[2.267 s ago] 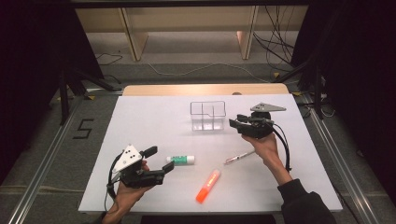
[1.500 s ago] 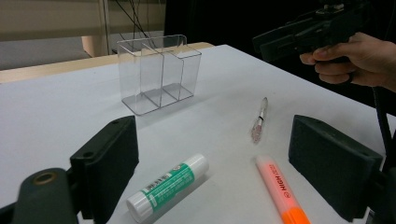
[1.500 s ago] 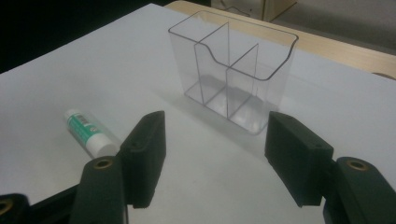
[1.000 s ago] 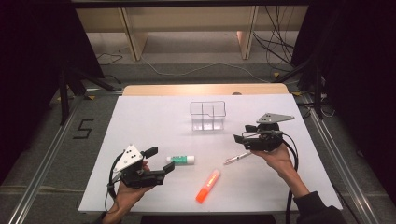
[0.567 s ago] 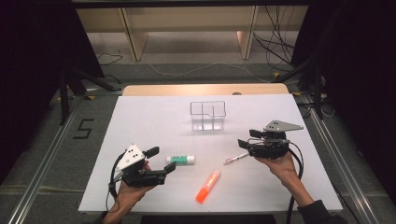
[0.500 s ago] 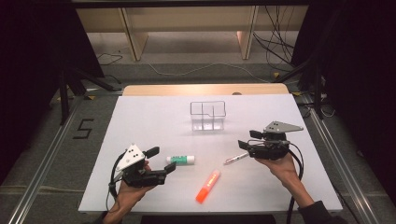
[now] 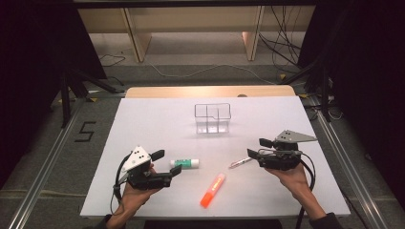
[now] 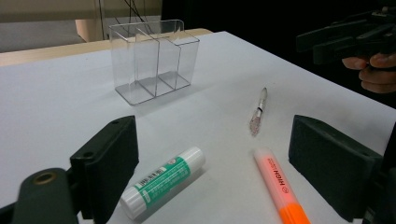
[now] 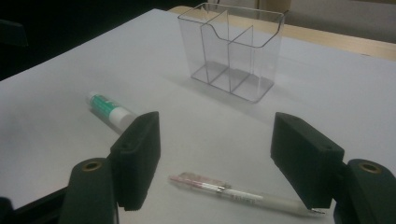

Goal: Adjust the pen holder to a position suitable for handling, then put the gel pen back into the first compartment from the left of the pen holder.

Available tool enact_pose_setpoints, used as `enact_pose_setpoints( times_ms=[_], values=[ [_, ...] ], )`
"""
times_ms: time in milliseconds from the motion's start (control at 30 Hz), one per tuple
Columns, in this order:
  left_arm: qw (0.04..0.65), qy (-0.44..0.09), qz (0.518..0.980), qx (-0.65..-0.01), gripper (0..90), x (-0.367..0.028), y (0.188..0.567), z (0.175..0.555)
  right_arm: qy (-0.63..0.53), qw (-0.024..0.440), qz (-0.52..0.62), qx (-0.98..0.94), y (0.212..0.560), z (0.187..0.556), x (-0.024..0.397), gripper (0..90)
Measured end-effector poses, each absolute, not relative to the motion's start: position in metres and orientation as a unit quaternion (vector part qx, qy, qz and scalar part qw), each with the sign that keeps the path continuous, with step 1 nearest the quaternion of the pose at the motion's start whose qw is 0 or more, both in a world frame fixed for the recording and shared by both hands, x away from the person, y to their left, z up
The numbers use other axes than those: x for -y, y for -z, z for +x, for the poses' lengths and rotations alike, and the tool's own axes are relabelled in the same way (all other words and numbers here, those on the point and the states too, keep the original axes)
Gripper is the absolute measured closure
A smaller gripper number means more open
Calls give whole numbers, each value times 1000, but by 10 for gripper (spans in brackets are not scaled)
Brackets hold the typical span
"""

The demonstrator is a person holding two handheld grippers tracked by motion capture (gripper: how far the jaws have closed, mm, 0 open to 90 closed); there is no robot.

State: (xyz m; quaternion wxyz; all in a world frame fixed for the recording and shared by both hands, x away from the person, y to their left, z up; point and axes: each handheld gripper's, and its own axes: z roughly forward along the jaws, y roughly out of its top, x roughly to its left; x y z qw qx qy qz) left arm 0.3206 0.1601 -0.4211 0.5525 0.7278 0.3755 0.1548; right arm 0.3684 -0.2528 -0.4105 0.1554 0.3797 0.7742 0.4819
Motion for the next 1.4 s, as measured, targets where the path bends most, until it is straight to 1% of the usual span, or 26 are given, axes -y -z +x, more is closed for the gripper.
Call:
enact_pose_setpoints(
  times_ms=[167, 433, 667, 1100, 1400],
  values=[
    [543, -144, 735, -379, 156, -154, 419, 324, -482, 157, 382, -773, 413, 363, 255, 339],
    [529, -138, 756, -360, 156, -134, 412, 332, -487, 160, 384, -768, 415, 355, 259, 339],
    [515, -127, 770, -354, 156, -117, 410, 342, -492, 168, 390, -760, 416, 347, 266, 321],
    [483, -107, 797, -348, 156, -100, 412, 355, -496, 174, 396, -753, 419, 331, 270, 313],
    [459, -104, 812, -344, 158, -85, 410, 367, -492, 189, 395, -752, 417, 329, 274, 309]
  ],
)
